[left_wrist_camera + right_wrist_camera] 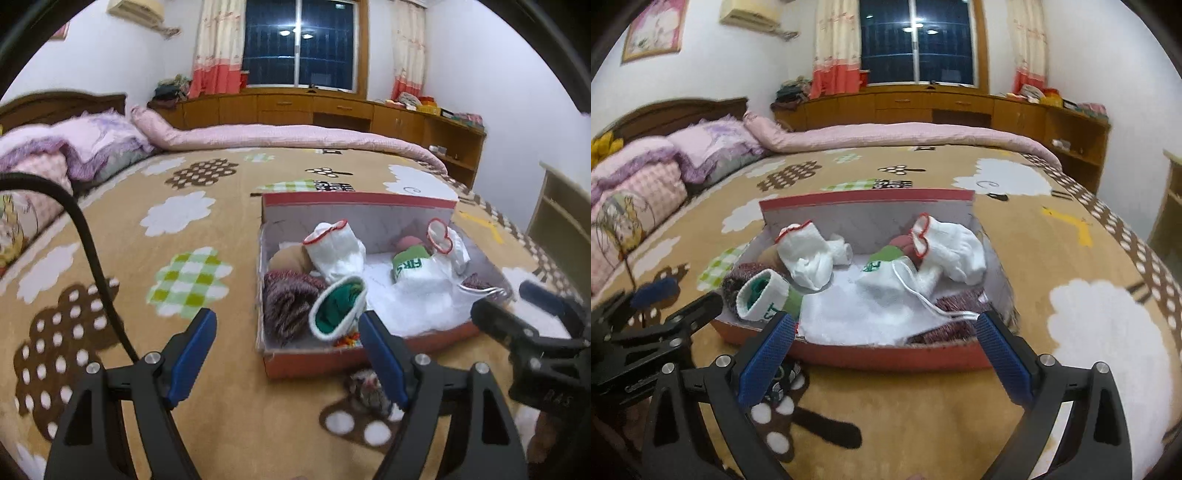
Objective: Organize soft objects
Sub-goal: 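Withdraw both tools from the box toward the dark patterned pouch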
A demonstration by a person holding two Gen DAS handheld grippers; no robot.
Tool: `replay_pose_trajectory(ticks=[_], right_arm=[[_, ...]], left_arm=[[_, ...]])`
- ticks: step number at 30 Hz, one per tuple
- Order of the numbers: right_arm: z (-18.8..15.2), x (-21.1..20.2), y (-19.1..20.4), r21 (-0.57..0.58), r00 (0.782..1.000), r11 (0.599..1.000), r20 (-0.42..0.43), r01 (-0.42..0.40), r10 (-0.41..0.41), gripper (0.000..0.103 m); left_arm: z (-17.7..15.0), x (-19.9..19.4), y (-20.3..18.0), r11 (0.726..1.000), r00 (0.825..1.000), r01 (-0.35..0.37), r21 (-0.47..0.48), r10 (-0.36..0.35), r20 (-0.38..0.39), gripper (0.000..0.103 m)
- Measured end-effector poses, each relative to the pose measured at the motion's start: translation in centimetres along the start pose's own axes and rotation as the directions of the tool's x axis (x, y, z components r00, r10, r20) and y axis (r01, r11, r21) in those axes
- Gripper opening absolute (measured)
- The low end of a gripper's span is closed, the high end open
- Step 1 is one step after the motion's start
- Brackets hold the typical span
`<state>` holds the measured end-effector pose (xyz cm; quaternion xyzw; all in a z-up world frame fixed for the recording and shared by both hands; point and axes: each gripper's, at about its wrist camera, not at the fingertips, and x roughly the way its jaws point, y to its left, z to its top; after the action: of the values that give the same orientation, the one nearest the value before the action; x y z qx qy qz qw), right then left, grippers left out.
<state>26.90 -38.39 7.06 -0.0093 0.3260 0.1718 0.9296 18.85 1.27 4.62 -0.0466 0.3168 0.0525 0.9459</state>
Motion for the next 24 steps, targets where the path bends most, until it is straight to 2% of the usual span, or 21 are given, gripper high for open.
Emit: replay_pose_trajectory(ticks=[2,4,7,9,13,19,24], right_arm=[[-0.2,-0.7,-0.1,0.032,1.0,0.999,0.014,-0.013,0.012,0.1],[-0.7,-1.5,0.1,0.03,0.999,0.999,0.038,-0.017,0.015,0.1],[-2.2,-2.6,1.0,-0.056,0.995,0.998,0.099,0.033,-0.027,0.1],[-3.0,-2.9,1.2,-0.083,0.994,0.995,0.104,0.047,-0.038,0.1],[-4.0,-2.6,0.9,-0.059,0.995,0.998,0.094,-0.008,0.014,0.1],[-5.1,-4.0,0.0,0.0,0.99,1.0,0.142,-0.024,0.023,0.1],[-6.9,-4.8,-0.2,0.027,0.992,0.999,0.124,-0.032,0.028,0.1]], left_arm=[[-0.1,-0.8,0.1,0.999,0.999,0.032,-0.022,-0.032,0.003,0.083],[-0.5,-1.5,-0.4,0.999,0.999,0.043,-0.003,-0.043,0.017,0.083],[-1.8,-1.7,-1.6,0.997,0.999,0.052,0.051,-0.052,0.004,0.083],[-2.5,-1.7,-2.2,0.997,0.999,0.045,0.063,-0.044,-0.011,0.082],[-3.4,-2.0,-1.8,0.997,0.996,0.075,0.035,-0.073,-0.048,0.082],[-4.7,-4.7,-1.2,0.996,0.997,0.069,0.054,-0.07,0.018,0.083],[-6.6,-5.3,-1.5,0.994,0.996,0.094,0.053,-0.093,-0.018,0.083]])
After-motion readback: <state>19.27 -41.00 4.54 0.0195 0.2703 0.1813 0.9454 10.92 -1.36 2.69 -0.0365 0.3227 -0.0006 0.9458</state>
